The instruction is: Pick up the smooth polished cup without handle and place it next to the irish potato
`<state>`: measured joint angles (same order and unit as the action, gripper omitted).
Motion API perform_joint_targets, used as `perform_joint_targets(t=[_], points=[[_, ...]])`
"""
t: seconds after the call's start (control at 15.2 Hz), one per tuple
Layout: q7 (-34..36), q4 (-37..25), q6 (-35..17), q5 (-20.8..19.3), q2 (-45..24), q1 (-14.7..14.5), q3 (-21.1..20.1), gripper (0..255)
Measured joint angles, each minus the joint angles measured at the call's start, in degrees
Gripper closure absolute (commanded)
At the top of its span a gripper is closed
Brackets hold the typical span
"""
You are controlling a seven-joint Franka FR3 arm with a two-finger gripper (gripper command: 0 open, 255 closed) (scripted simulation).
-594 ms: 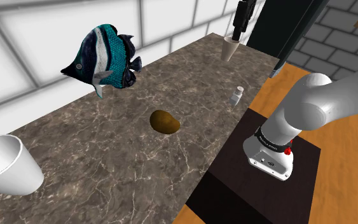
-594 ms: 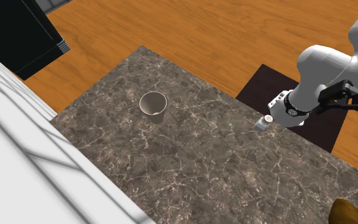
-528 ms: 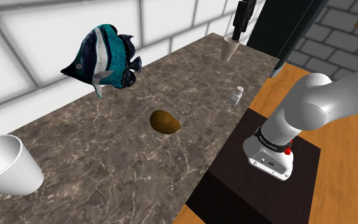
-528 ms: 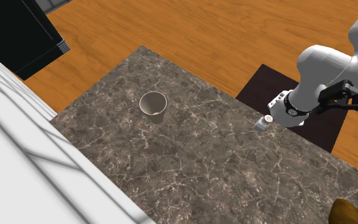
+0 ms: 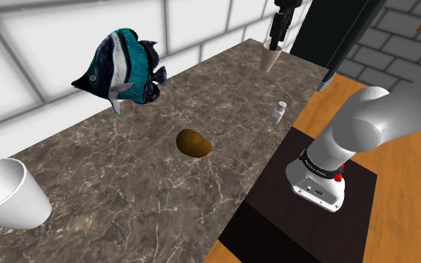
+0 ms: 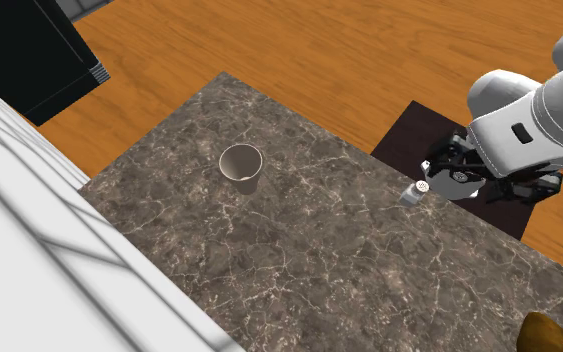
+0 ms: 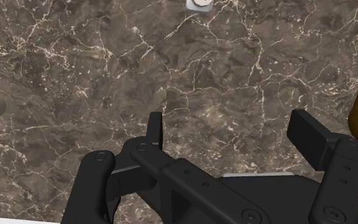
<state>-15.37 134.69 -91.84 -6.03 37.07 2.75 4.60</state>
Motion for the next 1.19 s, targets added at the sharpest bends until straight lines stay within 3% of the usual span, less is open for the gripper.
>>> perform_joint_targets(t=[0.53,1.19], points=[[-6.95,-1.37,-10.18,-5.19,-9.91,3.25,7.06,0],[-15.47,-8.28,-21.63,-6.79,-25.77,6.33,14.91,0]])
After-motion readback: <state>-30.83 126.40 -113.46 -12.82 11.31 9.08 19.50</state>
